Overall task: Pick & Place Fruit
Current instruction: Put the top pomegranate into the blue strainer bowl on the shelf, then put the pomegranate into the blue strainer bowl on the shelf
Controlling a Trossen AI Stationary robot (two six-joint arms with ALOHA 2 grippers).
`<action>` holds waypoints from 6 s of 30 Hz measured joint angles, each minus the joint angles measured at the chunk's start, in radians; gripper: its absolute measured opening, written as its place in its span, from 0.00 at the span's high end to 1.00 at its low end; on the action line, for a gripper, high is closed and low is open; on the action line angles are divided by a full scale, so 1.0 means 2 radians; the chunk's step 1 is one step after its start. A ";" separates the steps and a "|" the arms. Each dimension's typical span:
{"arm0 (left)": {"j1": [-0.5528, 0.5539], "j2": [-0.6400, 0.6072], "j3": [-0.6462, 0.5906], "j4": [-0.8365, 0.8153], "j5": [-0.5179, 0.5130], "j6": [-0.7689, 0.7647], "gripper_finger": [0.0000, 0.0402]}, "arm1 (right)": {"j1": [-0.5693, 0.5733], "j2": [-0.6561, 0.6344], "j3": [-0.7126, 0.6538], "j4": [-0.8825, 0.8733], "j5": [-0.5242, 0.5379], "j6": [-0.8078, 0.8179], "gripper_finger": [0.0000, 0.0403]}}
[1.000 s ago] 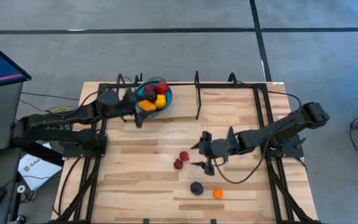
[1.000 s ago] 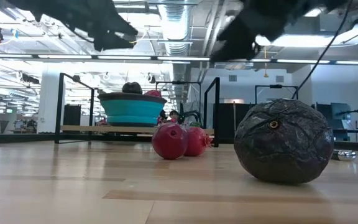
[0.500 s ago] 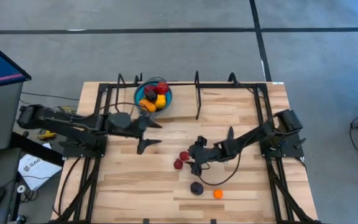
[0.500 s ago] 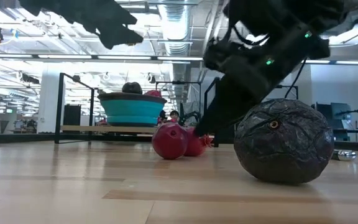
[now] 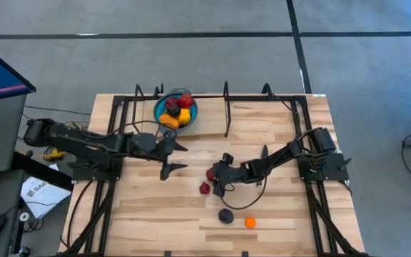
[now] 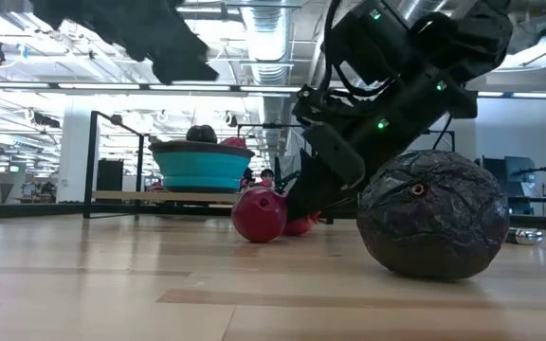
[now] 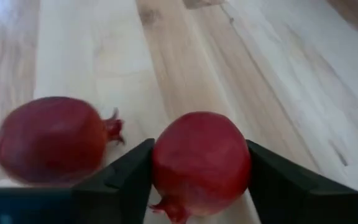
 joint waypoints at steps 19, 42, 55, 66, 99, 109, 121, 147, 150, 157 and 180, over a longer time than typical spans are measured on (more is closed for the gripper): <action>-0.063 -0.154 -0.094 -0.094 -0.145 -0.133 0.28 | -0.135 -0.039 0.223 -0.133 -0.098 -0.073 0.56; -0.074 -0.159 -0.139 -0.064 -0.155 -0.179 0.28 | -0.254 0.145 0.545 -0.436 -0.105 -0.061 0.44; -0.074 -0.159 -0.139 -0.060 -0.155 -0.179 0.28 | -0.258 0.144 0.559 -0.416 -0.145 -0.085 0.33; -0.074 -0.159 -0.139 -0.057 -0.155 -0.178 0.28 | -0.206 0.068 0.574 -0.504 -0.044 -0.163 0.33; -0.080 0.317 0.101 0.070 0.019 -0.337 0.28 | 0.100 -0.182 0.122 -0.397 0.216 0.145 0.33; -0.072 0.336 0.117 0.058 -0.029 -0.421 0.28 | 0.174 -0.182 0.122 -0.480 0.350 0.227 0.33; -0.082 0.377 0.132 0.066 -0.030 -0.311 0.28 | 0.260 -0.181 0.047 -0.511 0.421 0.417 0.33; -0.080 0.243 0.139 0.005 -0.052 -0.147 0.58 | 0.253 -0.181 0.018 -0.486 0.422 0.486 0.33; -0.076 0.153 0.139 -0.049 -0.141 -0.116 0.57 | 0.234 -0.181 0.018 -0.464 0.422 0.453 0.33; 0.020 0.009 0.122 -0.154 -0.236 -0.129 0.58 | 0.185 -0.181 0.018 -0.326 0.414 0.280 0.33; 0.229 -0.076 -0.065 -0.042 -0.262 -0.149 0.49 | 0.128 -0.181 0.018 -0.166 0.340 0.082 0.33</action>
